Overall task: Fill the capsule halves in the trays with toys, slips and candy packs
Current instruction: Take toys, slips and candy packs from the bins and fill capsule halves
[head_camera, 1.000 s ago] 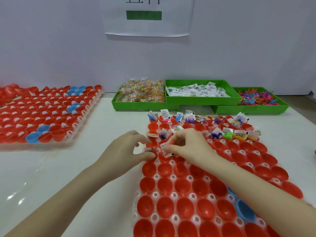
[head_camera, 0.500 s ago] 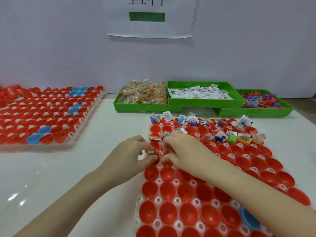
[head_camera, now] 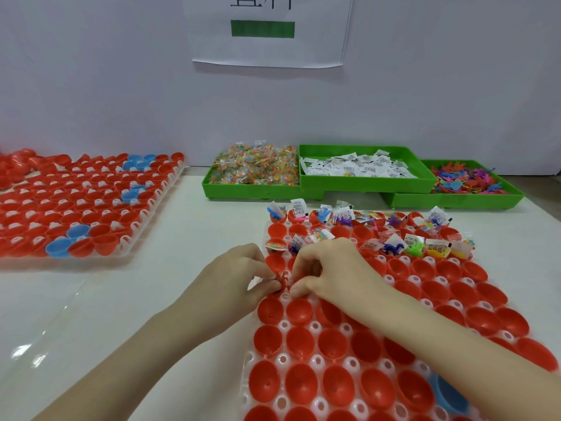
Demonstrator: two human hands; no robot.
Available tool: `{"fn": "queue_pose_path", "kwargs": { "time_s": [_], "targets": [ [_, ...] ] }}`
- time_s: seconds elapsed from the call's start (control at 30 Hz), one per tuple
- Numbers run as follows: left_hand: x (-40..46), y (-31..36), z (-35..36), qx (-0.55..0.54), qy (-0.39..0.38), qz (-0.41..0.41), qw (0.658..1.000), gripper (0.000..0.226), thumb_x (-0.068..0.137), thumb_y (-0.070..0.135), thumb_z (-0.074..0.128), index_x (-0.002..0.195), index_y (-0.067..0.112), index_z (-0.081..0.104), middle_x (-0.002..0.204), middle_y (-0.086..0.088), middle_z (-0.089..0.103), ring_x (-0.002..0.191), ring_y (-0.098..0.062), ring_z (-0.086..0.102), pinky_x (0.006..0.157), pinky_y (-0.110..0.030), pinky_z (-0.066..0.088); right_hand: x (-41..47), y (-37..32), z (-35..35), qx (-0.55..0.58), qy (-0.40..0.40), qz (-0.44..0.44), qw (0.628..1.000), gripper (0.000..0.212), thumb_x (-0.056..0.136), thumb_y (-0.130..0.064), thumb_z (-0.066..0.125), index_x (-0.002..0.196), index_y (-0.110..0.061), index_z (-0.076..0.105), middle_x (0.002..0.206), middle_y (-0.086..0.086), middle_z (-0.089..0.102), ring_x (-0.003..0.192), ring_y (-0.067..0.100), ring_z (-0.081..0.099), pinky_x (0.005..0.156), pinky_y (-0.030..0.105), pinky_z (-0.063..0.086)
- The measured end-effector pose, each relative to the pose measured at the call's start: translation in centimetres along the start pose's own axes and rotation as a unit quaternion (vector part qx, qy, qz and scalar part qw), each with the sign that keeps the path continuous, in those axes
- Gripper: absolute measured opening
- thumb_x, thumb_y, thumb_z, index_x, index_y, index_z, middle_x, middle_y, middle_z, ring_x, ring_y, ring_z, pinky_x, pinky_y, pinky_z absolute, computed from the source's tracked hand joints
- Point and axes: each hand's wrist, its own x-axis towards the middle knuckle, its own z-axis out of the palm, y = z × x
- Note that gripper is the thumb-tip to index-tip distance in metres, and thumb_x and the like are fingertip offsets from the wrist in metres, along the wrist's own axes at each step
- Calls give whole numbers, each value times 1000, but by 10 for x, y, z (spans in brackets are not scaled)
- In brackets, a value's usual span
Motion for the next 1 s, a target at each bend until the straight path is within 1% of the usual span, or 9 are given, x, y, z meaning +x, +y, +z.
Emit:
{"fn": "queue_pose_path", "kwargs": {
  "time_s": [0.1,0.2,0.37,0.5,0.63,0.73,0.8,0.9,1.0],
  "targets": [
    [0,2,-1,35,-9,15,999,20,87,34,58,97,24,73,84,17,43,79,2,41,72,-12,31,4,-3,-1,-14,-26,13,999,21,64,-21,82,58,-25,62,59,-12,52,55,-1,46,52,7,31],
    [3,4,0,46,-18,3,999,21,89,34,56,101,26,71,86,16,41,80,1,39,74,-15,34,8,-6,0,-22,-44,22,999,13,65,-20,81,69,-12,72,58,-16,50,55,-4,44,50,5,29],
    [-1,4,-3,51,-30,-2,998,23,90,39,52,98,30,71,86,15,47,79,-3,45,72,-17,35,3,-5,0,-61,-53,-19,997,14,73,-22,76,84,-14,75,60,-18,47,55,-6,43,52,4,30],
    [-3,2,-4,46,18,0,999,24,86,44,56,103,33,69,81,18,52,79,0,51,74,-18,31,-6,0,-6,-82,-21,-41,996,25,83,-15,66,107,-20,69,91,-10,69,81,-2,58,78,12,42],
    [-5,-3,-4,34,51,2,998,40,77,55,57,112,36,63,78,26,53,71,10,45,80,-12,28,-14,-2,-11,-96,9,-40,995,37,82,-28,66,119,-29,60,97,-12,65,89,3,57,83,19,45],
    [-4,-5,-11,15,47,17,999,59,60,71,52,105,36,67,78,27,54,70,12,46,79,-10,28,-19,-3,-29,-92,12,-40,995,36,76,-38,68,112,-33,64,91,-15,66,83,-1,57,81,22,48],
    [-2,-8,-17,-15,52,16,998,61,48,79,60,97,43,65,77,27,57,71,9,52,77,-10,30,-19,1,-55,-64,41,-29,997,29,67,-47,66,94,-36,70,78,-19,68,72,-3,59,70,15,48],
    [8,-16,-25,-95,111,-9,989,42,52,67,69,88,46,62,74,21,64,77,2,57,71,-6,37,-8,27,-106,-37,149,5,988,10,65,-46,65,72,-40,67,66,-23,66,63,-8,58,58,3,42],
    [35,-30,-31,-167,176,-67,968,22,63,41,70,82,31,68,73,16,66,72,-2,58,64,-4,38,16,84,-152,-53,243,72,966,10,78,-30,68,78,-21,70,68,-9,66,63,1,59,55,-3,37]
  ]
}}
